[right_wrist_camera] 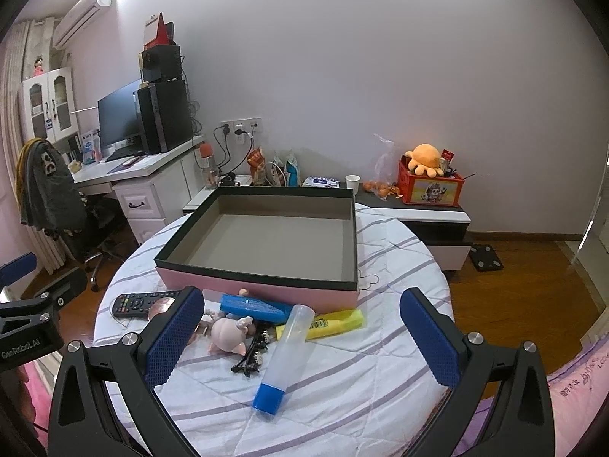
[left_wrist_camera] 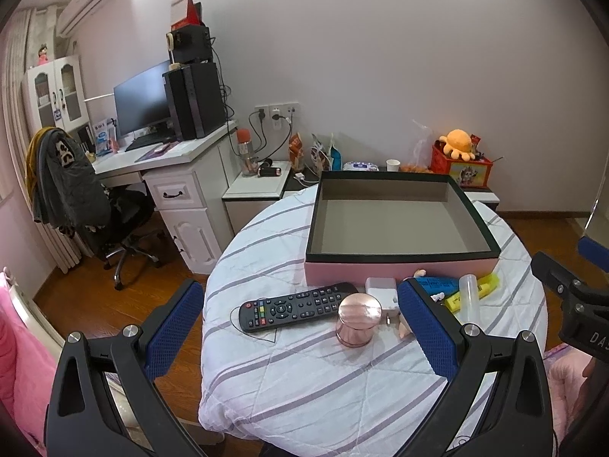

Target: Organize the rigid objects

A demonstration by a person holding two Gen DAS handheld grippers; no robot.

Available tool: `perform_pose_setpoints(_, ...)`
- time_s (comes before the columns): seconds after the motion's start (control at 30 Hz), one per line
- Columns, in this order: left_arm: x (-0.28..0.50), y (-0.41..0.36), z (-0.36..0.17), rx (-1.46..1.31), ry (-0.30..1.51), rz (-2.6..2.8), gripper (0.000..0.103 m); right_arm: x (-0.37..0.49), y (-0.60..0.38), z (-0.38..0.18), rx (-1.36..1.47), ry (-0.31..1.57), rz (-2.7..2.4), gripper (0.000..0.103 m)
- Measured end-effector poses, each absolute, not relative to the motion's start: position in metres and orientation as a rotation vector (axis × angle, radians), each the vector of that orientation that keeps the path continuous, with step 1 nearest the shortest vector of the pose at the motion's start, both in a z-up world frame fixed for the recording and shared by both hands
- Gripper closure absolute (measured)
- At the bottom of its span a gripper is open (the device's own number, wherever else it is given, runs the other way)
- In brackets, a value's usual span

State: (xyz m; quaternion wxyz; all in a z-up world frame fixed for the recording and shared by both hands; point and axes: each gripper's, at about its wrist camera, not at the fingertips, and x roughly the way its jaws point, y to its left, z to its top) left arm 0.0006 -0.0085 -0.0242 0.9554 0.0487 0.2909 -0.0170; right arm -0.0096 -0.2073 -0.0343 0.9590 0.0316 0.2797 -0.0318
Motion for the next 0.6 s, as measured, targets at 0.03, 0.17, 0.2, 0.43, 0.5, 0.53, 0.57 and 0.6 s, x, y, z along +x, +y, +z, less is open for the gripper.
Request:
perform_pose_setpoints(0.03, 0.001, -0.009, -0.024, 0.101, 0.59, -0.033, 0.0, -0.011, -0.208, -0.034, 0.064, 0.565, -0.069, 0.0)
perform_pose_setpoints(0.17, 0.001, -0.011, -0.026, 0.107, 0.591, -0.028, 0.0, -0.015, -0.208, -0.031, 0.053, 0.558, -0.088, 0.0)
perform_pose_setpoints(0.2, -0.001, -0.012, -0.026, 0.11, 0.591, -0.025, 0.0, -0.016, -0.208, -0.031, 0.05, 0.555, -0.092, 0.0)
perform_pose_setpoints(0.43, -0.005, -0.018, -0.027, 0.134, 0.596, -0.033, 0.0, -0.022, -0.214, -0.032, 0.061, 0.552, -0.097, 0.0)
perform_pose_setpoints(0.5, -0.005, -0.017, -0.028, 0.134, 0.599, -0.034, 0.0, -0.022, -0.216, -0.035, 0.065, 0.558, -0.103, 0.0)
perform_pose_setpoints(0.53, -0.004, -0.017, -0.029, 0.133, 0.601, -0.035, 0.0, -0.022, -0.217, -0.036, 0.069, 0.563, -0.107, 0.0)
perform_pose_setpoints(0.57, -0.004, -0.018, -0.029, 0.133, 0.604, -0.035, 0.0, -0.022, -0.218, -0.038, 0.071, 0.567, -0.109, 0.0)
perform_pose_setpoints(0.6, -0.003, -0.018, -0.031, 0.134, 0.608, -0.038, 0.0, -0.022, -0.218, -0.039, 0.071, 0.569, -0.11, 0.0)
